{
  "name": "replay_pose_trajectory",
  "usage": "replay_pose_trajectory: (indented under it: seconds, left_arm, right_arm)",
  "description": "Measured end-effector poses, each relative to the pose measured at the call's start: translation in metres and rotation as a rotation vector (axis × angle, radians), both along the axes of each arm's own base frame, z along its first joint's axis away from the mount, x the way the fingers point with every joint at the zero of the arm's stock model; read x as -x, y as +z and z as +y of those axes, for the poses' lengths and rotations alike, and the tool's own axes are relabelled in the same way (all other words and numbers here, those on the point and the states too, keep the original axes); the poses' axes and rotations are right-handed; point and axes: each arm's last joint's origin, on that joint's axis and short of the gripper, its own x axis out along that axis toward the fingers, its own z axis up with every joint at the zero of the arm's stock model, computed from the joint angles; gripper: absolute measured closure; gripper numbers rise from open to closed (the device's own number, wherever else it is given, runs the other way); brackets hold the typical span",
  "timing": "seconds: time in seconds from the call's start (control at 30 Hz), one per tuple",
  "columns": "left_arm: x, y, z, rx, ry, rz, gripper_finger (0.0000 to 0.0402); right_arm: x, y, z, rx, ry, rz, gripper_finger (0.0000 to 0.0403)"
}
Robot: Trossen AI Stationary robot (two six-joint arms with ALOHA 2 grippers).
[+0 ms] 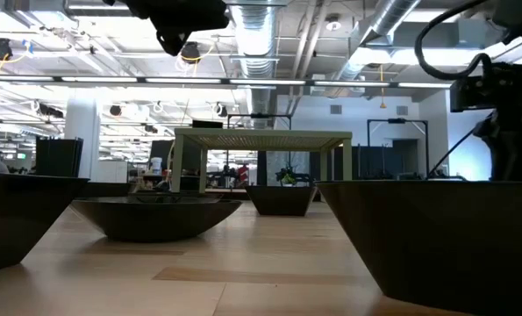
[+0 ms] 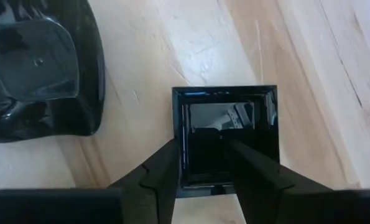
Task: Pick & Place Mini shaped plates
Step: Stack the black square plate on top of the black square plate on the shelf
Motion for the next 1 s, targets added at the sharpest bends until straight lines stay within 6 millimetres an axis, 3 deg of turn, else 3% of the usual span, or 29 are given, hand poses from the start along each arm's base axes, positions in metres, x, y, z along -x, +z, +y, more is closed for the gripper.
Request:
replay_pose_trajectory:
  seconds: [0.4, 1.0]
  left_arm:
    - [0.0, 0.0, 0.0, 0.001, 0.0, -0.002, 0.0311]
    - [0.0, 0.001, 0.0, 0.005, 0.0, -0.013, 0.0311]
  right_arm:
    - [-0.012, 0.018, 0.012, -0.031, 0.06, -0.068, 0.0277]
    - [0.0, 0.001, 0.005, -0.067, -0.037, -0.001, 0.0284]
